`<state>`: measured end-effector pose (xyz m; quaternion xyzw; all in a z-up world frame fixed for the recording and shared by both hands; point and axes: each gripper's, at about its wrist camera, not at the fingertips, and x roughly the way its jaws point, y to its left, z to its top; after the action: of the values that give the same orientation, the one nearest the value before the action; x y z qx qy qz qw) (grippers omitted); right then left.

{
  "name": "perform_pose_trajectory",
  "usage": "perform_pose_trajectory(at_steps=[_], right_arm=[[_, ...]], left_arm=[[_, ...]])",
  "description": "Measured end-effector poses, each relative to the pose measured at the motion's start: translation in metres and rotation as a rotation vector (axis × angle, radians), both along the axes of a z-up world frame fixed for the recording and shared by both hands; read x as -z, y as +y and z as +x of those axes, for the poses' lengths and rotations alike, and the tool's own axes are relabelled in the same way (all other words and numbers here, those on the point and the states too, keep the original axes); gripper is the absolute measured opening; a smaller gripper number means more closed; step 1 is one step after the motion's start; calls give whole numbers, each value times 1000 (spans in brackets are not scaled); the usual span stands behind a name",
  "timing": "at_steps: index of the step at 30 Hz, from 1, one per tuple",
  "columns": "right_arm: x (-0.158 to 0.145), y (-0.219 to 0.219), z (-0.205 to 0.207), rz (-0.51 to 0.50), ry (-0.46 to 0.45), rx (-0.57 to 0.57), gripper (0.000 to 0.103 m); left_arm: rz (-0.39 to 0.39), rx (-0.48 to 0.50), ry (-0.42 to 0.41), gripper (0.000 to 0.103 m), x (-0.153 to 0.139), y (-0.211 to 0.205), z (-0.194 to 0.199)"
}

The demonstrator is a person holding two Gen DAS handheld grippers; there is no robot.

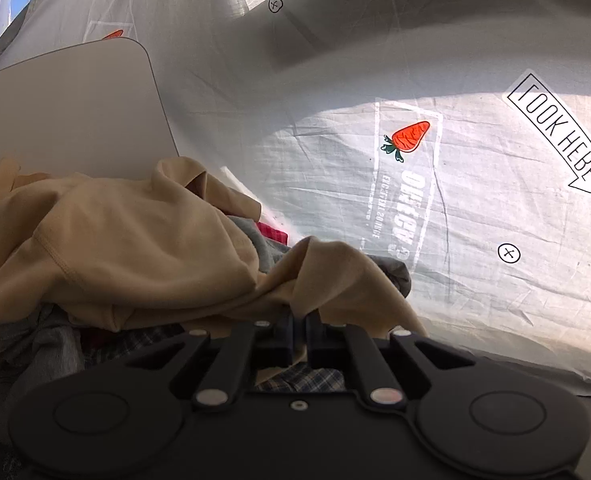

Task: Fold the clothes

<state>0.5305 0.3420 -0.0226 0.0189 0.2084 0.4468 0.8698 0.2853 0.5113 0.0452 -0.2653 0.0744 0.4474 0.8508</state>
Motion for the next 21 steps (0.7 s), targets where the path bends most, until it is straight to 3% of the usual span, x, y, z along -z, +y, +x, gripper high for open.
perform_pose_trajectory(at_steps=[4,6,10,14,18,21], right_arm=[[-18,-54,-9,29,-109,96,5],[-27,-88,-11,38,-156,131,4],[-37,-187,-19,13,-271,219,4],[-36,-312,-21,-39,-297,349,4],[-17,-464,-18,-158,-270,582,4],[12,-564,-3,-317,-145,743,6]], left_arm=[[81,30,43,15,-16,-47,-4],[83,57,35,15,-20,-76,-7],[54,168,45,15,-14,-158,-6],[-32,323,70,15,7,-261,-4],[-164,567,179,16,63,-395,11],[-374,719,320,20,147,-471,15]])
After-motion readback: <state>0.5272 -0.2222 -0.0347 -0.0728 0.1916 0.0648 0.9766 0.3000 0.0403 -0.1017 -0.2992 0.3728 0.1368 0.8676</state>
